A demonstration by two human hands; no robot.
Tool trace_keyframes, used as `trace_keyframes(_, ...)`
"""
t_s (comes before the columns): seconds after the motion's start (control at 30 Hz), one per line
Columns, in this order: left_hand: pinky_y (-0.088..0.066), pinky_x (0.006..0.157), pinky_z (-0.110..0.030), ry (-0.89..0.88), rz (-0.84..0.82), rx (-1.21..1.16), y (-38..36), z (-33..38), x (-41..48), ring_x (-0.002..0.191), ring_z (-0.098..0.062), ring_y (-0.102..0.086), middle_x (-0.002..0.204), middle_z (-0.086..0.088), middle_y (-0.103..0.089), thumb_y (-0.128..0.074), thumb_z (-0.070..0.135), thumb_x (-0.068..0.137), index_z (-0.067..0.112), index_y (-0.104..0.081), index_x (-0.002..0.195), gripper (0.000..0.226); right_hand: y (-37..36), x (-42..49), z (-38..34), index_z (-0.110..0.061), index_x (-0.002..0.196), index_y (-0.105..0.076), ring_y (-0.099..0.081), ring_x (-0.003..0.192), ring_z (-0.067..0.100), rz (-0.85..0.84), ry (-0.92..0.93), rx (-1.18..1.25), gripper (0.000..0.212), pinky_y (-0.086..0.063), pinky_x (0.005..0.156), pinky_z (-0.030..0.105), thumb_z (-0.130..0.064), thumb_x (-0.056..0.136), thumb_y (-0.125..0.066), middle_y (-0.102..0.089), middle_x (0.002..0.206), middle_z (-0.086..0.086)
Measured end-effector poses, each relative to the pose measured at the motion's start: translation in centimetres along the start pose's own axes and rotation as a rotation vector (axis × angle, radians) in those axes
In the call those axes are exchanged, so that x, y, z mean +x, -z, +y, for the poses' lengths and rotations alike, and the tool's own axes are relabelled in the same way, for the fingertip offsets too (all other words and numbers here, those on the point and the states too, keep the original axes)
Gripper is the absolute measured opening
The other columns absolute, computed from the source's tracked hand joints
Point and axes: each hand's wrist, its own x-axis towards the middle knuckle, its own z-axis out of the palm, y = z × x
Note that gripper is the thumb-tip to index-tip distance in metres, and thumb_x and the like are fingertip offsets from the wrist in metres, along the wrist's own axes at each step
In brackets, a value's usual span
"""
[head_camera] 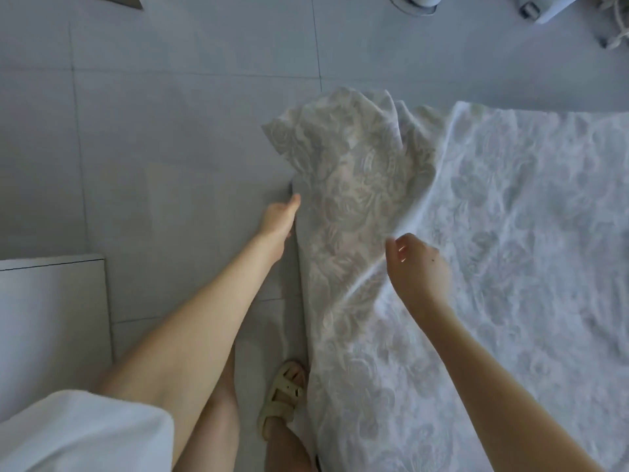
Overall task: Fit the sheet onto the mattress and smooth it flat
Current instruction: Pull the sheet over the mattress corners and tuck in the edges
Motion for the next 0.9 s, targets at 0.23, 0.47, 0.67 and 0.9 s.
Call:
trace_keyframes(0.23, -0.050, 0.066, -0.027, -0.002, -0.136, -0.095, -3.1, 8.5, 6.3, 0.089, -0.019, -0.058, 0.103, -0.005, -0.061, -0.055, 0.045, 0.091, 0.008, -0.059, 0.118, 0.046, 1.9, 8.2, -5.4, -0.011, 0.095, -0.060, -0.051, 0.067, 0.022, 0.008, -0.045, -0.055, 0.034, -0.033, 0.058, 0.028, -0.040, 0.096, -0.042, -0.064, 0.083, 0.002)
trace_keyframes(0.47, -0.031, 0.060, -0.029, -0.319, 0.081, 0.290, -2.8, 10.2, 8.6, 0.076, -0.031, -0.062, 0.076, -0.019, -0.066, -0.058, 0.032, 0.083, 0.007, -0.069, 0.073, 0.029, 2.4, 11.5, -7.6, -0.010, 0.087, -0.063, -0.060, 0.072, 0.026, -0.052, -0.064, -0.185, 0.039, -0.031, 0.051, 0.025, -0.039, 0.097, -0.039, -0.066, 0.081, 0.006)
trace_keyframes(0.67, -0.041, 0.060, -0.029, -0.468, 0.410, 0.091, 4.7, 12.6, 6.2, 0.061, -0.018, -0.055, 0.063, -0.006, -0.060, -0.058, 0.016, 0.086, 0.010, -0.059, 0.064, 0.023, 3.2, 11.9, -9.2, -0.013, 0.086, -0.065, -0.058, 0.063, 0.020, 0.031, -0.041, -0.096, 0.036, -0.044, 0.055, 0.028, -0.038, 0.097, -0.042, -0.067, 0.077, 0.001)
trace_keyframes(0.9, -0.046, 0.080, -0.037, -0.189, 0.366, 0.346, 5.5, 12.9, 11.0, 0.087, -0.033, -0.059, 0.095, -0.017, -0.064, -0.060, 0.028, 0.086, 0.001, -0.060, 0.092, 0.028, 3.4, 14.2, -10.0, -0.015, 0.091, -0.064, -0.060, 0.071, 0.019, 0.046, -0.020, -0.099, 0.033, -0.044, 0.058, 0.029, -0.038, 0.097, -0.041, -0.068, 0.084, -0.001)
